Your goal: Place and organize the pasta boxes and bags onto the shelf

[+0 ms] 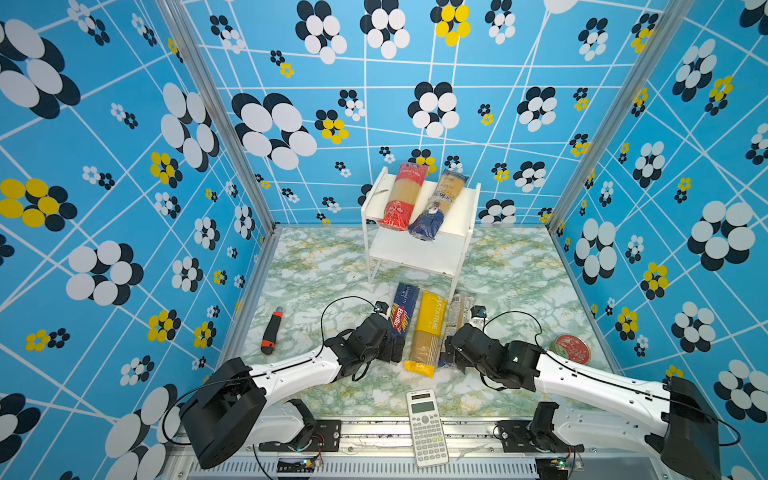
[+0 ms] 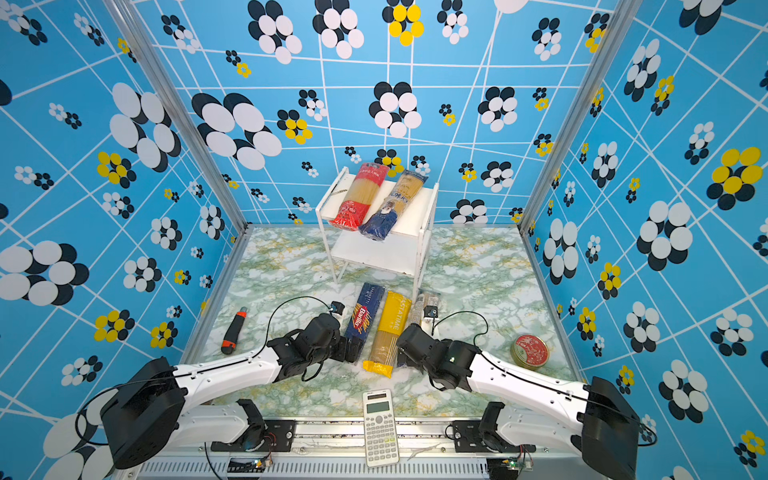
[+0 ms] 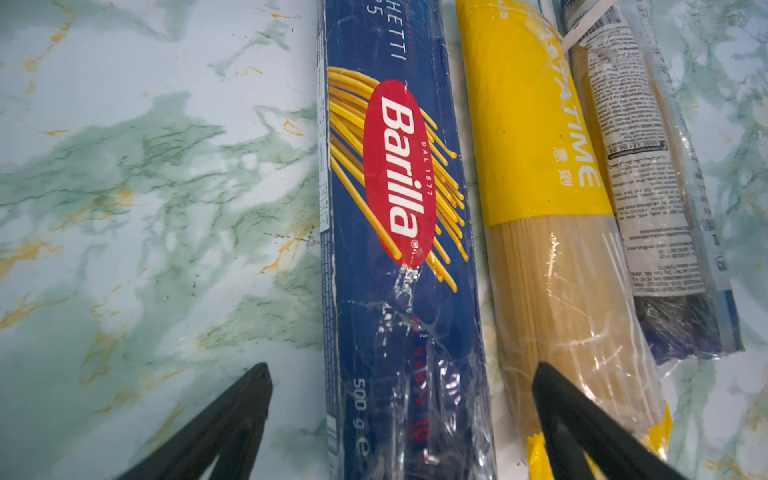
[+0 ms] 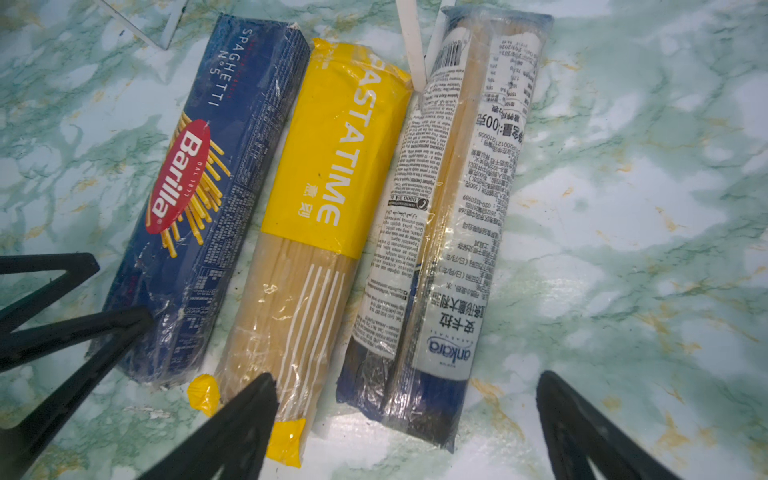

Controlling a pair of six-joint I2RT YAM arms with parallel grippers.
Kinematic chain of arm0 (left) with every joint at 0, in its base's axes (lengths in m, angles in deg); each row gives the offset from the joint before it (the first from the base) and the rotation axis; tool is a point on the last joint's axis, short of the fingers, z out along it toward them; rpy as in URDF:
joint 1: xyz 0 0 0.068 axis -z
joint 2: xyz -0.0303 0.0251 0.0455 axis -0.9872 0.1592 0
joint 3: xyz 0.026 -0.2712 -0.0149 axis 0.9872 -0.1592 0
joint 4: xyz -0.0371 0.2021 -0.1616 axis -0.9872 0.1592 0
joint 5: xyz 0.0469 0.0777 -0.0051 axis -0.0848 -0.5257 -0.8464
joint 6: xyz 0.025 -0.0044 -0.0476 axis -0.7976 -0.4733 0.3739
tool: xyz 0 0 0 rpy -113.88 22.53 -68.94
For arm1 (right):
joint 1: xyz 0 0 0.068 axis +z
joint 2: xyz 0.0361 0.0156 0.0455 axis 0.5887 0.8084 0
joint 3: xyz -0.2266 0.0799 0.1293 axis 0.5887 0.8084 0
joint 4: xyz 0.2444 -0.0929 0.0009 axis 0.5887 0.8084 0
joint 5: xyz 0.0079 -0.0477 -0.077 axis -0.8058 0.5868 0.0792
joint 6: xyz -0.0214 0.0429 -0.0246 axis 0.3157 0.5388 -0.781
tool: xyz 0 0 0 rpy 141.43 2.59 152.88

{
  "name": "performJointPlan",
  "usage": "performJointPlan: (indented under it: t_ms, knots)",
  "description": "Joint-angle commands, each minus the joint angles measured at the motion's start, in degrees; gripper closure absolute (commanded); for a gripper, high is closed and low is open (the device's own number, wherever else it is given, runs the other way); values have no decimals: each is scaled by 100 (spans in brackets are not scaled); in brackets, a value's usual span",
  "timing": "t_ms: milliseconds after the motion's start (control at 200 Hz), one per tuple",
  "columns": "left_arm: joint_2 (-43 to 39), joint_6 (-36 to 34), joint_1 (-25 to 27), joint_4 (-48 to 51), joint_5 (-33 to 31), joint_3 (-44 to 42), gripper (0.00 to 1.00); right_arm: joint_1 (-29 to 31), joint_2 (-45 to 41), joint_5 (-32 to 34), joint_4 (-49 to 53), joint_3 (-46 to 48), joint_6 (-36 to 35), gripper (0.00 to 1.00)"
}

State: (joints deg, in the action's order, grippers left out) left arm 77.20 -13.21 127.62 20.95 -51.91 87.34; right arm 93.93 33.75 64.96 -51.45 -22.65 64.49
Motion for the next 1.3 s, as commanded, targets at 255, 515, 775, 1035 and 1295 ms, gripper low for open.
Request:
performJointPlan:
  t_ms: [255, 515, 775, 1035, 1295]
  knots:
    - [585, -321, 40, -237, -269, 192, 1, -126, -31, 149, -128, 281, 105, 1]
    - [1030, -277, 75, -168, -246, 406, 1, -170, -62, 115, -143, 412, 196, 1]
    - [1311, -183, 224, 256, -679, 572, 1, -188, -167, 145, -155, 499, 220, 1]
    - [1499, 43, 235, 445, -820, 602, 1, -197, -139, 114, -160, 511, 264, 1]
    - [1334, 232, 199, 768, -1318, 447, 1, -197, -94, 86, -186, 505, 284, 1]
